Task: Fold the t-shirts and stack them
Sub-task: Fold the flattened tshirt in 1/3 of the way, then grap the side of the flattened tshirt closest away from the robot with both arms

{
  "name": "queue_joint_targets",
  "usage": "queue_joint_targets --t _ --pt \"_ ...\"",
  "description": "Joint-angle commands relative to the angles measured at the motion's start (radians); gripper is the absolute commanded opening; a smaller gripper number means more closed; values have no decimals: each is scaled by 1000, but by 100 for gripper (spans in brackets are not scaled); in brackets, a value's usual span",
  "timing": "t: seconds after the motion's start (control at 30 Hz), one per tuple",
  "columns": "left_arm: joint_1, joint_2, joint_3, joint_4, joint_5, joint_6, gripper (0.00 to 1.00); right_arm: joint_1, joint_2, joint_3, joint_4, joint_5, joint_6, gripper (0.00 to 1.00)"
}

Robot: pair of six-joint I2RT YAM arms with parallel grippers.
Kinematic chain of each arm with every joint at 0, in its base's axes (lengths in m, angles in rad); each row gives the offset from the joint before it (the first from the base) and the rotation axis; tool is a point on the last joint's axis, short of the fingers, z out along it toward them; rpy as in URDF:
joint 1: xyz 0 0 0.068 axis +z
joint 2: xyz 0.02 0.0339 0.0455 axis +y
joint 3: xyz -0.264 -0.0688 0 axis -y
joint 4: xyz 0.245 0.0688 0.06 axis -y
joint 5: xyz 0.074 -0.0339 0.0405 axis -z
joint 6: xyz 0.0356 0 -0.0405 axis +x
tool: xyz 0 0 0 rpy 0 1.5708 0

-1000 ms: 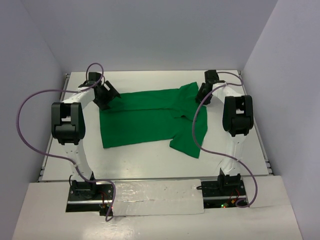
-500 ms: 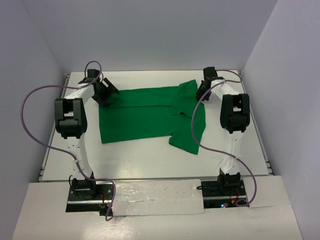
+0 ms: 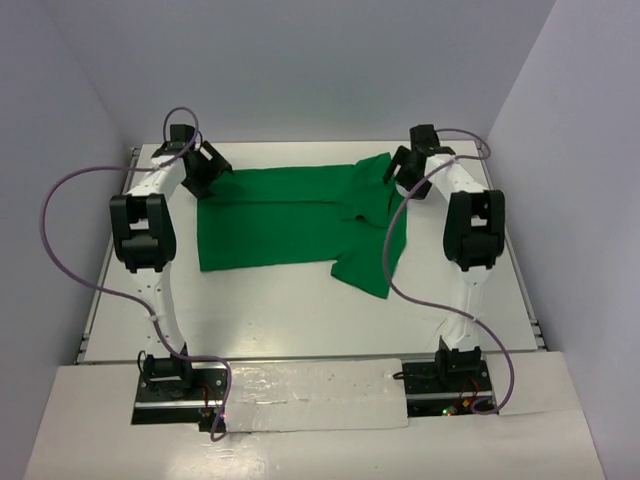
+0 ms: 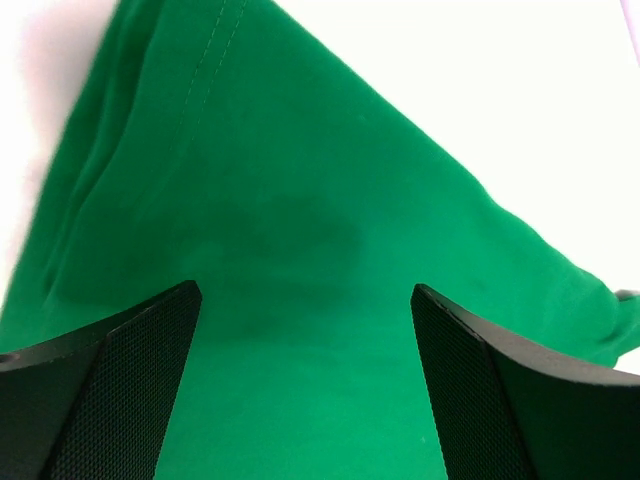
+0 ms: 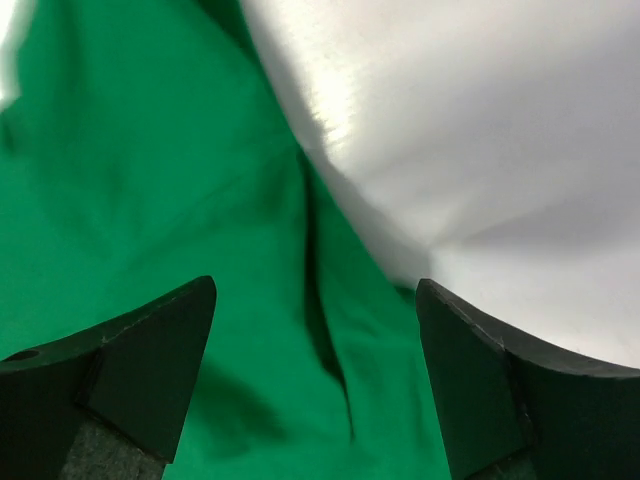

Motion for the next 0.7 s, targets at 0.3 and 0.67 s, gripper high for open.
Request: queue_joint_targets --t 0.3,0.67 --pt "2 -799 -788 70 -315 -61 90 31 -914 -874 311 -42 79 82" --pt "3 -922 -1200 217 -261 -161 89 163 -1233 -1348 305 -54 230 83"
